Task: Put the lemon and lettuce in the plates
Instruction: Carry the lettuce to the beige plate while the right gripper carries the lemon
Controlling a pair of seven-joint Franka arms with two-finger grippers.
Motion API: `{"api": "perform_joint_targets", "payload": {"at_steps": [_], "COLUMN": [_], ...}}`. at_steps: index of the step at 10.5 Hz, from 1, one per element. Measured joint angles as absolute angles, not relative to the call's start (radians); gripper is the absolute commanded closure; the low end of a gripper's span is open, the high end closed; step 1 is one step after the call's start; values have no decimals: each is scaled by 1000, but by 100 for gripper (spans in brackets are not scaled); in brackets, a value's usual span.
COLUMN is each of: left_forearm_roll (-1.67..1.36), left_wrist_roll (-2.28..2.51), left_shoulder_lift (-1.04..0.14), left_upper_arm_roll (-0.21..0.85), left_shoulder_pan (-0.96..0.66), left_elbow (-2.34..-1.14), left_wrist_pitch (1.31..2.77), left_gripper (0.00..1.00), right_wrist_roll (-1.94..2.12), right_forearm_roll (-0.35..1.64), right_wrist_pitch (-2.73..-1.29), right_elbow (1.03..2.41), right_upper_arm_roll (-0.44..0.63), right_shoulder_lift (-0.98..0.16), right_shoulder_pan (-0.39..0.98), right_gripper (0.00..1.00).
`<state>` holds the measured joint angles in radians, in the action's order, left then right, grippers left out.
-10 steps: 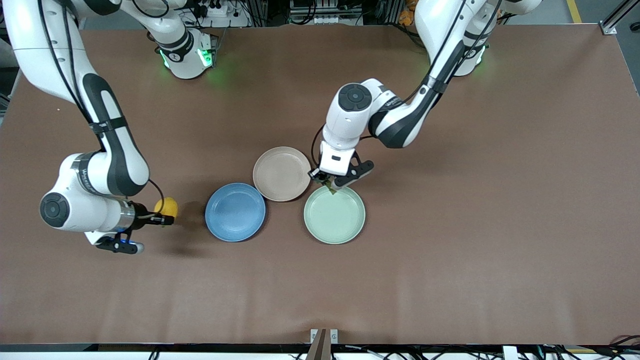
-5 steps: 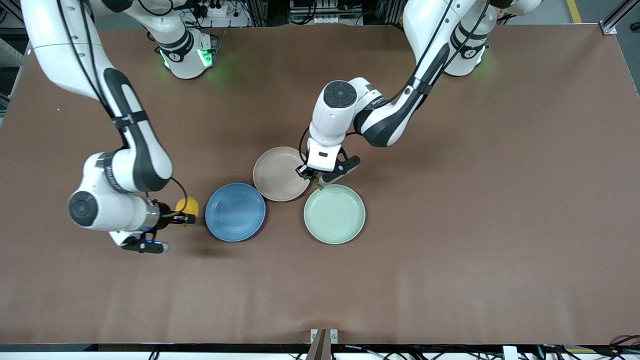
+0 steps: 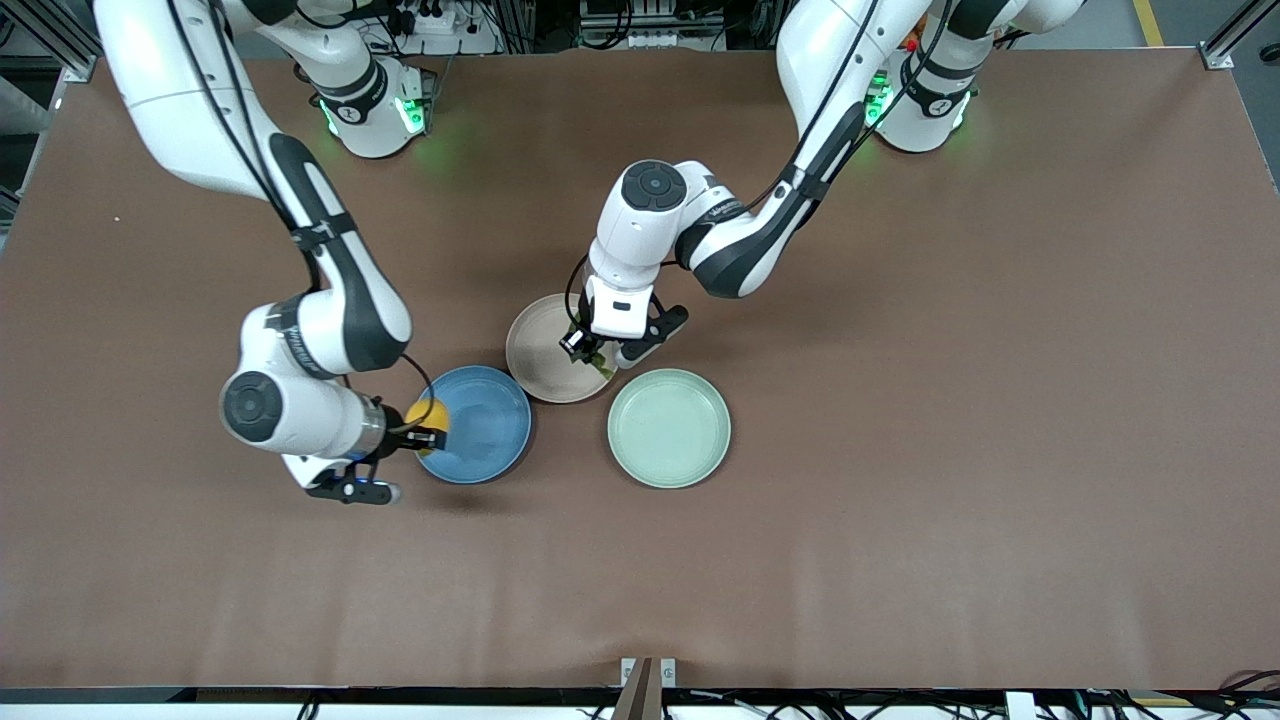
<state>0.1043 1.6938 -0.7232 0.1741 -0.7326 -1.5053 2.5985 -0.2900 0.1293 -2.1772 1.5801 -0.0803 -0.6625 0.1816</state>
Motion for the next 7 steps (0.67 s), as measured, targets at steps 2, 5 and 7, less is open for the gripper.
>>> {"api": "perform_joint_targets", "payload": {"at_steps": [2, 5, 7], "left_forearm_roll": [104, 142, 150], "left_wrist_roll": [1694, 1694, 1694], "left_shoulder_lift": [-739, -770, -770], "left_upper_arm_roll": [174, 144, 131], "left_shoulder_pan": [-755, -844, -854], "left_elbow": [-1503, -1503, -1500], "left_wrist_pitch": [2599, 2598, 2590], "left_gripper": [0, 0, 0], "right_wrist_roll": [-301, -302, -310], "right_forearm_roll": [129, 129, 130], "right_wrist_pitch": [-2194, -2236, -2245], "right_elbow": [1580, 1580, 1580], "right_upper_arm_roll": [-80, -80, -79], "right_shoulder_lift": [-677, -700, -710], "right_shoulder_pan": [203, 217, 217], "right_gripper": [89, 48, 0]}}
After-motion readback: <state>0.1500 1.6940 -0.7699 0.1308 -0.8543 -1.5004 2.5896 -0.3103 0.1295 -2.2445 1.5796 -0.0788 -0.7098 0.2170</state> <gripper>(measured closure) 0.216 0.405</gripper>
